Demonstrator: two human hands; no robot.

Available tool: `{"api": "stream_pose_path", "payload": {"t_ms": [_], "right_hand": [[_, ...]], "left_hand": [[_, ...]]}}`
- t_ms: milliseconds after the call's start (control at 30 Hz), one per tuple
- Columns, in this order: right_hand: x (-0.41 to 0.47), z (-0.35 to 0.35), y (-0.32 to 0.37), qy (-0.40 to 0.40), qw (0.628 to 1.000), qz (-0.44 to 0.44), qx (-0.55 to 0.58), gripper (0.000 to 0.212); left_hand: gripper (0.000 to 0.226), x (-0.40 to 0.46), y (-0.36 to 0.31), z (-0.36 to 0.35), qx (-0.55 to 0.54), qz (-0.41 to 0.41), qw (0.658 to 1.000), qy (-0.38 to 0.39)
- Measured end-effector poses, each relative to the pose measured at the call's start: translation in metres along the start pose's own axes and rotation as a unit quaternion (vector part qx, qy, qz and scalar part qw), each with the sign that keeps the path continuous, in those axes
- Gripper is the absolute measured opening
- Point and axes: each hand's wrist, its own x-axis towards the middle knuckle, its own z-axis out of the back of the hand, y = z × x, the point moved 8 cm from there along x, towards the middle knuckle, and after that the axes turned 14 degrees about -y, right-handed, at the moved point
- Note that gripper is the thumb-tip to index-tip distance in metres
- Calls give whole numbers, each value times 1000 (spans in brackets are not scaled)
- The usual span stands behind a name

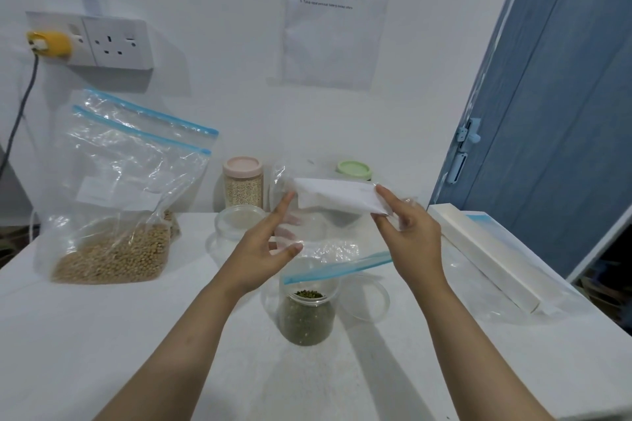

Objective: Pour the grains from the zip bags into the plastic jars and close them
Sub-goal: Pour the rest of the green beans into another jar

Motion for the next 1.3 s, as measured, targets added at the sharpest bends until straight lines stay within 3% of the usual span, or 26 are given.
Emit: {"api": "stream_pose_path", "payload": {"t_ms": [167,367,833,1067,1300], "right_hand": [[1,10,-4,-31,998,-37,30,41],[0,14,-1,-38,999,-22,16,43],[-7,12,2,-24,1000,-3,17,44],[-8,19,-1,-78,997,6,-3,48],[-9,10,-1,-49,998,10,-27,48]], "left_hand": [[98,-7,8,-11,81,-5,995,63],[97,0,7,-13,82,-38,996,27],[92,-7,8,-16,93,-48,993,54],[84,-5,4,-14,53,-27,998,25],[80,-7,19,-13,75,-14,997,17]]}}
